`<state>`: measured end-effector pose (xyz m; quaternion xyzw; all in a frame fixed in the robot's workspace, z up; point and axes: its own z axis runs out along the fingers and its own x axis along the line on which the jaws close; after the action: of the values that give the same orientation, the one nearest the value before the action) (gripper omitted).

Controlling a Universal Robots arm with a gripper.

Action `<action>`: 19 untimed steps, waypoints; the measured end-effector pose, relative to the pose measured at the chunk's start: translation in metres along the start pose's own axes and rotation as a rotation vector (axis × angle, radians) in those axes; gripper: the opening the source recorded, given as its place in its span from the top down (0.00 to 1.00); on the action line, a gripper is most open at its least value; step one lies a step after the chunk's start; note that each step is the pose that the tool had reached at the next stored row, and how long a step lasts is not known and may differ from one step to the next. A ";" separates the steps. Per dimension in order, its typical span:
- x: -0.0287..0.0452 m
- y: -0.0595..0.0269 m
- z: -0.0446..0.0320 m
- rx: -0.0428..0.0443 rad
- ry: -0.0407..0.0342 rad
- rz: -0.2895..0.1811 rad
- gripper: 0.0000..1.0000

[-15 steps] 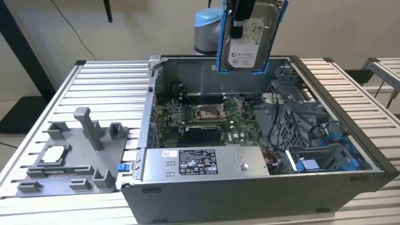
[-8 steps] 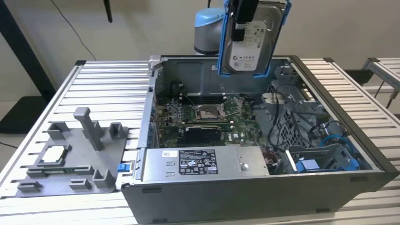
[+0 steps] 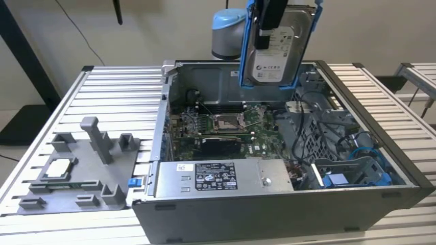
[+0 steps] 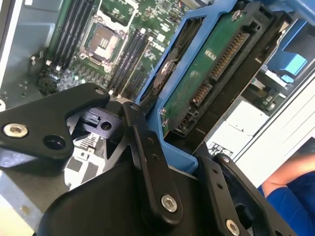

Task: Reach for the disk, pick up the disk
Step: 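Pick up the disk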

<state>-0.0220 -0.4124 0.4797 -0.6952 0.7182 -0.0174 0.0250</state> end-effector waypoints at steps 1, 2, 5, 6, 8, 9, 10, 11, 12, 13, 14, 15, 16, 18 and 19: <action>0.0021 -0.0001 -0.0001 -0.0002 0.0001 0.000 1.00; 0.0044 -0.0001 -0.0001 -0.0003 0.0001 0.000 1.00; 0.0112 -0.0004 -0.0001 -0.0005 0.0001 0.000 1.00; 0.0135 -0.0005 0.0000 -0.0005 -0.0001 0.000 1.00; 0.0172 -0.0006 -0.0001 -0.0005 0.0001 0.000 1.00; 0.0195 -0.0007 -0.0001 -0.0005 0.0001 0.000 1.00; 0.0221 -0.0007 -0.0001 -0.0005 0.0000 0.000 1.00; 0.0247 -0.0008 -0.0001 -0.0005 0.0000 0.000 1.00; 0.0272 -0.0009 -0.0001 -0.0006 0.0001 0.000 1.00; 0.0298 -0.0010 -0.0001 -0.0006 0.0001 0.000 1.00; 0.0322 -0.0011 -0.0001 -0.0006 0.0001 0.000 1.00; 0.0345 -0.0012 -0.0001 -0.0006 0.0001 0.000 1.00; 0.0371 -0.0012 -0.0001 -0.0006 0.0001 0.000 1.00; 0.0419 -0.0014 -0.0001 -0.0007 0.0000 0.000 1.00; 0.0441 -0.0015 -0.0001 -0.0006 0.0001 0.000 1.00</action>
<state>-0.0219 -0.4565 0.4793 -0.6952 0.7182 -0.0172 0.0248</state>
